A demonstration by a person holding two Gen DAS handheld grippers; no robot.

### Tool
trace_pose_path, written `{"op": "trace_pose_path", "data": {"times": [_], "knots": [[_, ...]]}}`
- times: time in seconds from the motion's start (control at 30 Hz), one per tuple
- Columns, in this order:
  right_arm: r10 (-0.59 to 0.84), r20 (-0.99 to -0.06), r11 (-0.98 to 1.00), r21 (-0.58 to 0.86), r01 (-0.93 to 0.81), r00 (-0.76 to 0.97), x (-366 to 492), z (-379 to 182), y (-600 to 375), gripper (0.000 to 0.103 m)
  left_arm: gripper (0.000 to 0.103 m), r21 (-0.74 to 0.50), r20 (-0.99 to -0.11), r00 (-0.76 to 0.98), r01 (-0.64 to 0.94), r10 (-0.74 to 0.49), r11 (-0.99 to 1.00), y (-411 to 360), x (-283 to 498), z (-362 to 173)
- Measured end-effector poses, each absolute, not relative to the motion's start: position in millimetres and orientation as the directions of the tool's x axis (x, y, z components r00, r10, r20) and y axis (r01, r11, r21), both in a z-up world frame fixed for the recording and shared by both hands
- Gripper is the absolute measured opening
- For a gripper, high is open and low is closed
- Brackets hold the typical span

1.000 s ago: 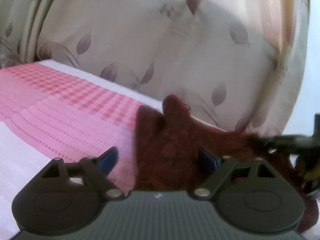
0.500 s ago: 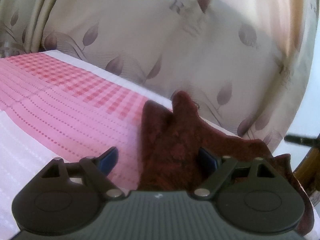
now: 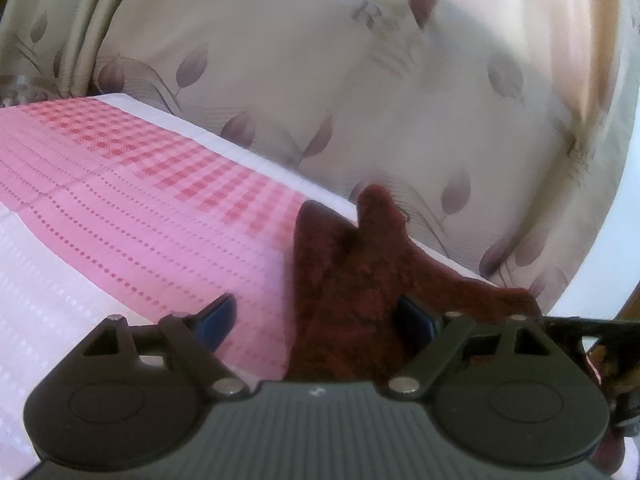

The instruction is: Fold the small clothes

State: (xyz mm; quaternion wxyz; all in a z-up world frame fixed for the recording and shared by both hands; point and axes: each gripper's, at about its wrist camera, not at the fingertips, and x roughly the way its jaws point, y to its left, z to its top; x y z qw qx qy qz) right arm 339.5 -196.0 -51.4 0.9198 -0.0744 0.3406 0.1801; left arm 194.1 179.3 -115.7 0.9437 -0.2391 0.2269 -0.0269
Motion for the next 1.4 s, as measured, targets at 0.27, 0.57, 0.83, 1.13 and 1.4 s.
{"op": "trace_pose_path", "data": {"times": [0.27, 0.57, 0.83, 1.13, 1.4], "knots": [[0.386, -0.61, 0.862, -0.027, -0.506, 0.692, 318.1, -23.5, -250.9, 0.035, 0.088, -0.462, -0.416, 0.895, -0.057, -0.159, 0.885, 179.5, 194.0, -115.6], [0.362, -0.731, 0.742, -0.151, -0.653, 0.579, 336.1, -43.2, -229.1, 0.028, 0.088, -0.466, -0.418, 0.894, -0.061, -0.159, 0.883, 179.8, 194.2, -115.7], [0.382, -0.61, 0.865, -0.028, -0.501, 0.694, 331.0, -26.8, -268.2, 0.003, 0.088, -0.468, -0.419, 0.894, -0.066, -0.156, 0.881, 179.8, 195.1, -116.4], [0.328, -0.616, 0.923, 0.047, -0.383, 0.716, 343.5, -61.7, -281.5, 0.001, 0.088, -0.464, -0.426, 0.892, -0.076, -0.147, 0.883, 178.9, 195.7, -116.6], [0.344, -0.389, 0.939, 0.155, -0.307, 0.854, 291.1, -18.3, -305.0, 0.02, 0.088, -0.452, -0.42, 0.896, -0.069, -0.144, 0.889, 177.8, 194.6, -115.7]]}}
